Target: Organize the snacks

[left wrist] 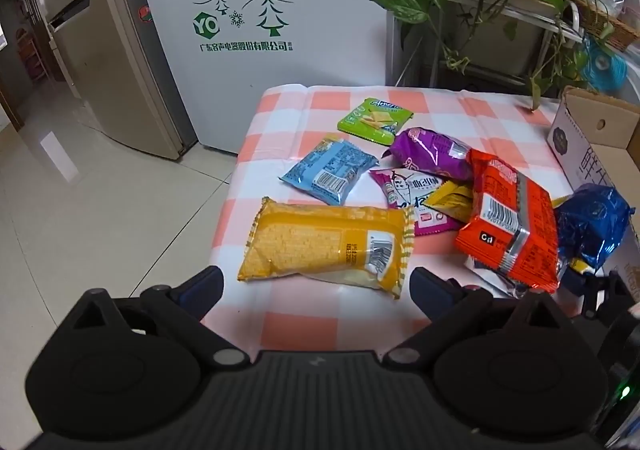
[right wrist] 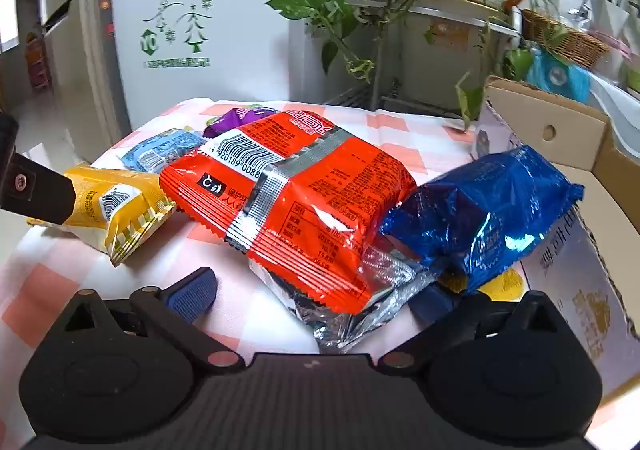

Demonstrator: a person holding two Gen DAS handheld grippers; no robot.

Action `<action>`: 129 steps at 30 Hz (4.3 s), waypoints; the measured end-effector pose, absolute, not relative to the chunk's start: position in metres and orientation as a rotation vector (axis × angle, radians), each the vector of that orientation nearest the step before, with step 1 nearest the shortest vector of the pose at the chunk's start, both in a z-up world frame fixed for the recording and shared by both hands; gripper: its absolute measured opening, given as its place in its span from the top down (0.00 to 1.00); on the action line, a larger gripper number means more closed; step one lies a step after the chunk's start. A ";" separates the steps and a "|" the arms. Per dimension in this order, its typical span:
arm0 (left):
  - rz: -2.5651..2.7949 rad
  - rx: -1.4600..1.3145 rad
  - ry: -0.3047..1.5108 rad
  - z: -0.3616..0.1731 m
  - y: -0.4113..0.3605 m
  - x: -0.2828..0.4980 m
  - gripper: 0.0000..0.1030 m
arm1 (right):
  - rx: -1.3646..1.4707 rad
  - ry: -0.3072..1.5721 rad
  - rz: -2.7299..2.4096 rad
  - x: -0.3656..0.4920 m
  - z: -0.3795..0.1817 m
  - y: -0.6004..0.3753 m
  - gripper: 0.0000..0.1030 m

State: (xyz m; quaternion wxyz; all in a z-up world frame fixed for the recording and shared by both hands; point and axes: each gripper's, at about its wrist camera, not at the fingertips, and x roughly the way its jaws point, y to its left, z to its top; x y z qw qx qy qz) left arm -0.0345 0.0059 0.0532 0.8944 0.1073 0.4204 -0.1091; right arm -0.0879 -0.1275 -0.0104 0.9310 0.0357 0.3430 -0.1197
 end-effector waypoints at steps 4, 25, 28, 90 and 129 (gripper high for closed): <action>-0.232 0.231 0.850 0.059 0.007 -0.035 0.04 | 0.103 0.776 -0.290 -0.091 -0.005 -0.116 0.00; -0.266 0.227 0.739 0.093 0.015 -0.051 0.01 | -0.059 0.799 -0.583 -0.105 0.059 -0.118 0.00; -0.263 0.225 0.732 0.093 0.018 -0.053 0.01 | -0.047 0.792 -0.624 -0.102 0.069 -0.122 0.00; -0.225 0.355 0.852 0.078 -0.011 -0.026 0.01 | 0.050 1.049 -0.373 -0.069 0.076 -0.147 0.00; -0.181 0.345 0.863 0.070 -0.017 -0.018 0.02 | 0.005 1.063 -0.410 -0.057 0.067 -0.145 0.00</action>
